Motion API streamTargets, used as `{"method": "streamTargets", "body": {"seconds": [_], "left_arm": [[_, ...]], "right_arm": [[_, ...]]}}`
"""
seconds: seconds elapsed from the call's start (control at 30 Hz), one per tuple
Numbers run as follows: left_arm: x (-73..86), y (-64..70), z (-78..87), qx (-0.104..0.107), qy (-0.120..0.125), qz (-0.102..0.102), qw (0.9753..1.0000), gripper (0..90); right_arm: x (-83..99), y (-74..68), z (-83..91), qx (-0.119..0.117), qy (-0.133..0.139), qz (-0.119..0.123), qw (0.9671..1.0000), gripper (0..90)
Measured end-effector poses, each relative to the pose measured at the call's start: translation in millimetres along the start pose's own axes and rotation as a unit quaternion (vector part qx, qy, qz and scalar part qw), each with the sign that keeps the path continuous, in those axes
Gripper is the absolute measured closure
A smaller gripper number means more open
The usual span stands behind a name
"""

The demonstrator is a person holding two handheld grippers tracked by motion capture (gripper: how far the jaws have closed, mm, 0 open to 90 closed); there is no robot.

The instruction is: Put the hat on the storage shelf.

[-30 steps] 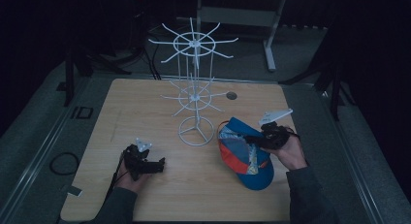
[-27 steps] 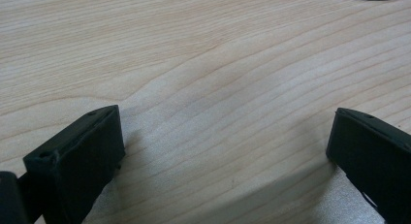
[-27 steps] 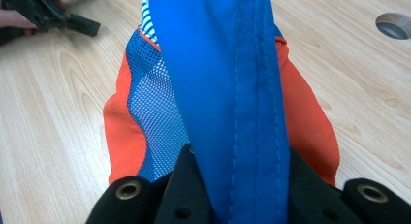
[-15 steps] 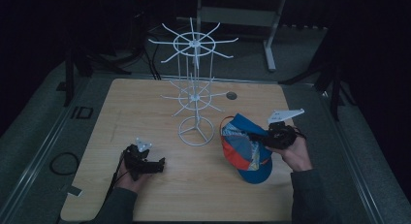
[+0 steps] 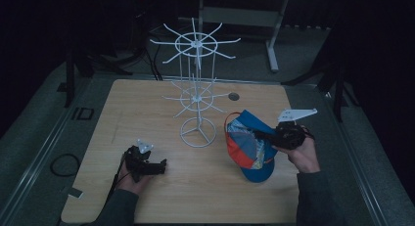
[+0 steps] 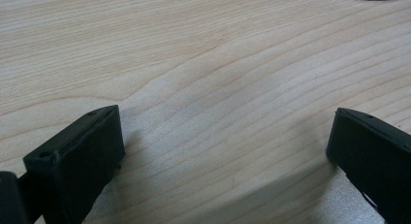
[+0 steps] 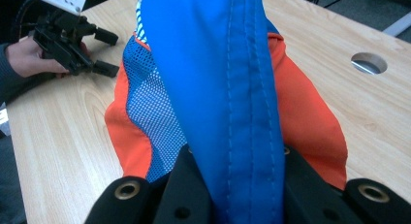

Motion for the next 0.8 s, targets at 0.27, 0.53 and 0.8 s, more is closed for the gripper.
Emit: {"method": "streamTargets", "body": {"seconds": [0.27, 0.53, 0.8], "left_arm": [[0.0, 0.0, 0.1, 0.000, -0.001, 0.000, 1.0000, 0.1], [0.0, -0.1, 0.1, 0.000, -0.001, 0.000, 1.0000, 0.1], [0.0, 0.0, 0.0, 0.000, -0.001, 0.000, 1.0000, 0.1]], "right_arm": [[-4.2, 1.5, 10.5, 0.005, 0.028, -0.008, 0.9996, 86.7], [-10.1, 2.3, 19.9, 0.007, 0.048, -0.007, 0.9988, 86.6], [-14.1, 1.8, 28.0, 0.005, 0.064, -0.006, 0.9979, 86.6]]}}
Point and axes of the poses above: each handheld gripper's, and its own axes: z roughly backward along the jaws, x roughly out of its underside, y roughly to its right, the point moved 4 cm from there along -z, roughly forward along the jaws, and after that the axes turned 13 degrees about -y, right-handed, at the moved point
